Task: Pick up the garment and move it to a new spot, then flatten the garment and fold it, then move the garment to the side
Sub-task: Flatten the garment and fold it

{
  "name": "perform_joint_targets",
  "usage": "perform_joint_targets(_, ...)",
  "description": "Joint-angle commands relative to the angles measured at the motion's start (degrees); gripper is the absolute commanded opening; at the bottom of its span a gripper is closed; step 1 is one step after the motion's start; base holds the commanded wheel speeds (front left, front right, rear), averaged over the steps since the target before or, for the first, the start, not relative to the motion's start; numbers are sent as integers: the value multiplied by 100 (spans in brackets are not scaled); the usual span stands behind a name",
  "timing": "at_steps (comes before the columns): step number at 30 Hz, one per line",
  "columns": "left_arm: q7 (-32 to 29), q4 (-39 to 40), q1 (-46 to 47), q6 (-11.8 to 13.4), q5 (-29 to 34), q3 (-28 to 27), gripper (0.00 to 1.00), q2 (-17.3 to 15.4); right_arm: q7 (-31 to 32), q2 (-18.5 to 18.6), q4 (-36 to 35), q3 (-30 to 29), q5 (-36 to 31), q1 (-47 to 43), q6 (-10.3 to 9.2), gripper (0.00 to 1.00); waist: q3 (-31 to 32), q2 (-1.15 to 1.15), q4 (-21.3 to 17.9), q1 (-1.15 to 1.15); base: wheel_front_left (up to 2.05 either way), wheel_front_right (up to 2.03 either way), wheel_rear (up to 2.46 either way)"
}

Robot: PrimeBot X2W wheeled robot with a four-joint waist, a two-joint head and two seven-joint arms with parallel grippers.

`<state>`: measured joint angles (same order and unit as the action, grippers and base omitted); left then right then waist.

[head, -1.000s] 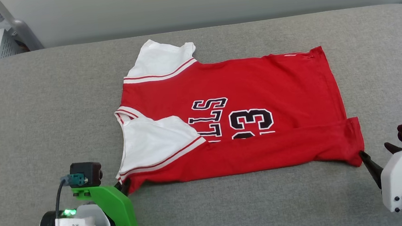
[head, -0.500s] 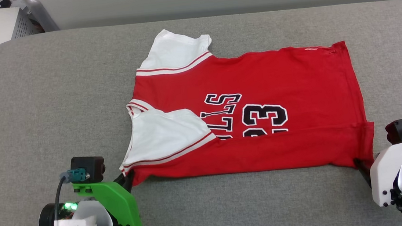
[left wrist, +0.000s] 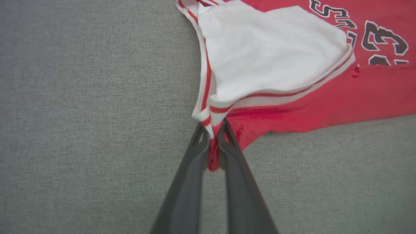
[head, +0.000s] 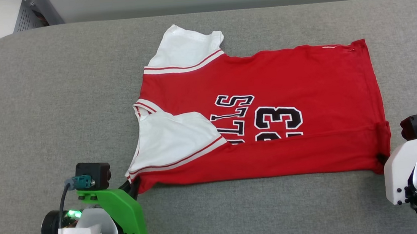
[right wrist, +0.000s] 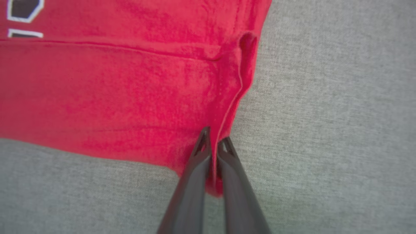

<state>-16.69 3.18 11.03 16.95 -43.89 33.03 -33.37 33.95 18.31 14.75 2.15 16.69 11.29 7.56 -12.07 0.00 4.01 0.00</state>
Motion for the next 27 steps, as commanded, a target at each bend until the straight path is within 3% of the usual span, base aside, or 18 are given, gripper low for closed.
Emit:
perform_joint_targets(1, -13, -54, 44, 21, 50, -4, 0, -65, 16, 27, 117, 17, 43, -38, -8, 0, 68, 0, -20, 0, 0, 0, 0)
perform_joint_targets(16, -283, -191, -535, -10, -134, 235, 0, -230, 464, 516, -681, -304, 561, -810, -8, 0, 687, 0, -108, 0, 0, 0, 0)
perform_joint_targets(27, -406, -276, -867, -53, -218, 535, 0, -99, 994, 160, -1395, -835, 557, -1751, -8, 0, 704, 0, -96, 0, 0, 0, 0)
